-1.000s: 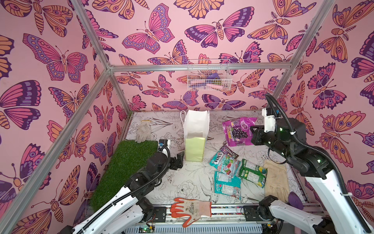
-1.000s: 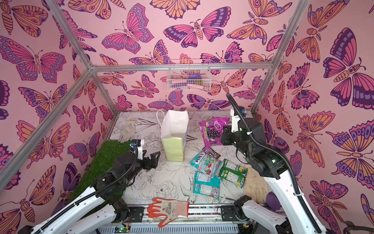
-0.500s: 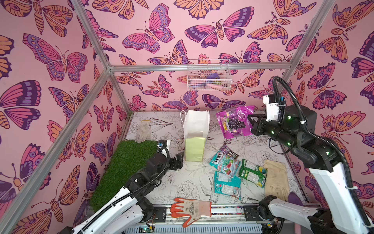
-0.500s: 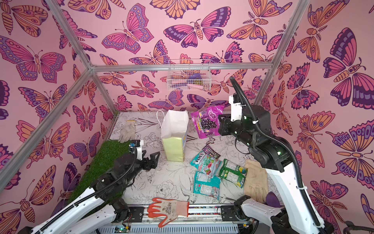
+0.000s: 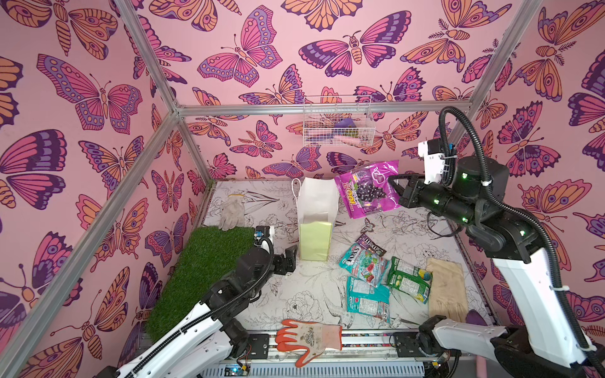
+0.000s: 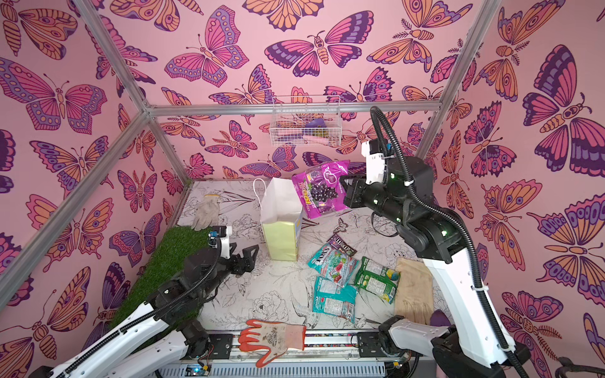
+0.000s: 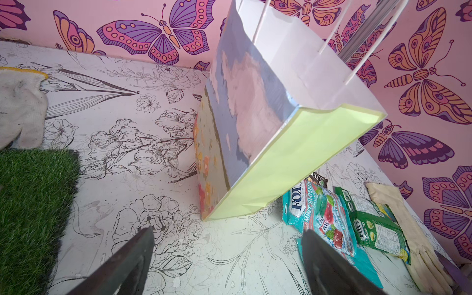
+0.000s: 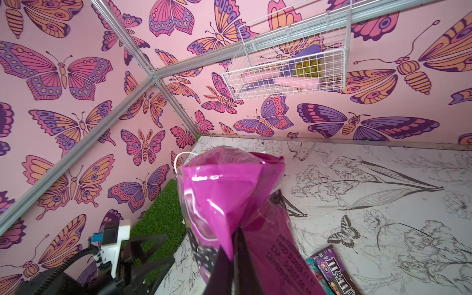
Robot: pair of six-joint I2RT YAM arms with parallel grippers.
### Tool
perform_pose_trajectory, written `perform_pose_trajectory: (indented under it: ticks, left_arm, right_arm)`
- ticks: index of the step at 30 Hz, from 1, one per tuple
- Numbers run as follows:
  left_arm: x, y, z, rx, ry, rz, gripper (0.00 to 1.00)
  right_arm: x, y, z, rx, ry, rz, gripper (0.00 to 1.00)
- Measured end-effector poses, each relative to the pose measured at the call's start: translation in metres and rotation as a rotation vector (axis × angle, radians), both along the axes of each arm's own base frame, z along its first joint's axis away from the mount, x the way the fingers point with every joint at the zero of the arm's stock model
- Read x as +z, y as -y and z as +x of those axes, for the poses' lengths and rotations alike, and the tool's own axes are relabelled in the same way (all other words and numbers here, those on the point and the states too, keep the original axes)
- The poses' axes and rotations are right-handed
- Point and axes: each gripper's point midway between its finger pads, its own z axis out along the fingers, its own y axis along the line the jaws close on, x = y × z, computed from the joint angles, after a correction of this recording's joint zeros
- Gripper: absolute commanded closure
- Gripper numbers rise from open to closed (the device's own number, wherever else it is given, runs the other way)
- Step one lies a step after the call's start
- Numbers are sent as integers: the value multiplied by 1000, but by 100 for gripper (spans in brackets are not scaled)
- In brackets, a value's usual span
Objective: Place the snacks into the paper bag
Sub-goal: Place the snack in the paper bag.
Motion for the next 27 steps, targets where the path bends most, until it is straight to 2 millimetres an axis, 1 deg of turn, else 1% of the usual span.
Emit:
perform_pose_trajectory:
  ticks: [3,9,18,22,27]
  left_arm:
    - [0,0,0,0,0,0,8]
    - [1,-1,-1,0,4,-4,8]
    - [-1,-3,-3,1,6,-7,8]
    - [0,-5,-4,7,10,-8,8]
    - [1,-8,-5,15,16,-9,8]
  right_arm:
    - [4,-7,2,21,-2,27,100]
    - [4,-26,8,62,-20,39,100]
    - [22,-59,6,126,14,41,100]
    - [20,-75,6,140,30,8,100]
    - [15,-95,19,130,44,-41,100]
